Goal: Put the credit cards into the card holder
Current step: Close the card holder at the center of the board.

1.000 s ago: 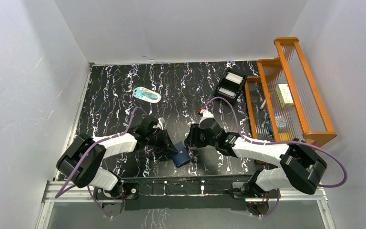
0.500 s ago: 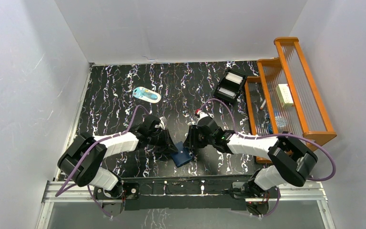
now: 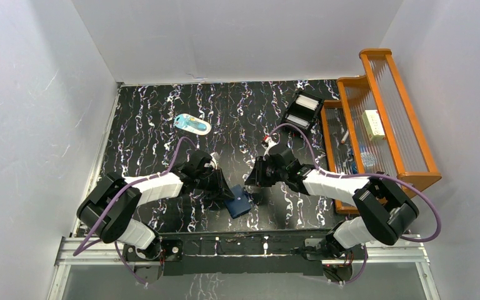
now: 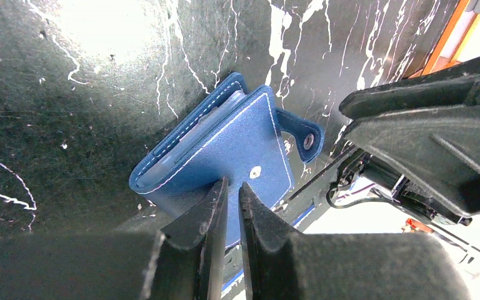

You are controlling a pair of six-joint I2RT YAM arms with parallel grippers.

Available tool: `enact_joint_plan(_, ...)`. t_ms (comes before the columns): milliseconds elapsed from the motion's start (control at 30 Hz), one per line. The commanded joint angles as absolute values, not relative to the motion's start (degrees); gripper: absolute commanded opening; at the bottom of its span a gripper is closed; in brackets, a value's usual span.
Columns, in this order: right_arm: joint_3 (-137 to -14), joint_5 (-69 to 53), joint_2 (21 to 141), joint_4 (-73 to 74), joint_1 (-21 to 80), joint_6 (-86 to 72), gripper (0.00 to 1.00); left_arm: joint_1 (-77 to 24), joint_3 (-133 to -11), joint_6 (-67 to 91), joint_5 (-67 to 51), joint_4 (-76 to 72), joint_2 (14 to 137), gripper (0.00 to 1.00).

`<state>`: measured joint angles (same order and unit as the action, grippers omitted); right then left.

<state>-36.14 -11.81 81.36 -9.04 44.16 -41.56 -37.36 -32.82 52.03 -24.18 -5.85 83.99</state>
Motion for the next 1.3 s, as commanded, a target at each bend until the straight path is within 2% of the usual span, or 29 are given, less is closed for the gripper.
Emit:
enact_joint_plan(0, -37.4, -14.7, 81.3, -11.7, 42.8, -42.1, 0.24, -37.8, -32.6, 50.5, -17.6, -3.3, 85.0, 0.13)
enact_joint_plan(200, -38.2, -19.1, 85.0, -13.0, 42.8, -43.2, 0.19, -38.1, -32.9, 50.7, -17.5, -3.3, 85.2, 0.13)
enact_joint_plan(933, -37.7, -22.8, 88.8, -14.3, 44.3, -43.9, 0.22, -39.0, -33.4, 51.1, -16.3, -2.8, 86.2, 0.13)
enact_joint_plan(1267, -39.3, -22.5, 91.5, -9.9, 45.8, -41.8, 0.22, -39.2, -33.8, 51.1, -15.7, -2.1, 86.3, 0.13)
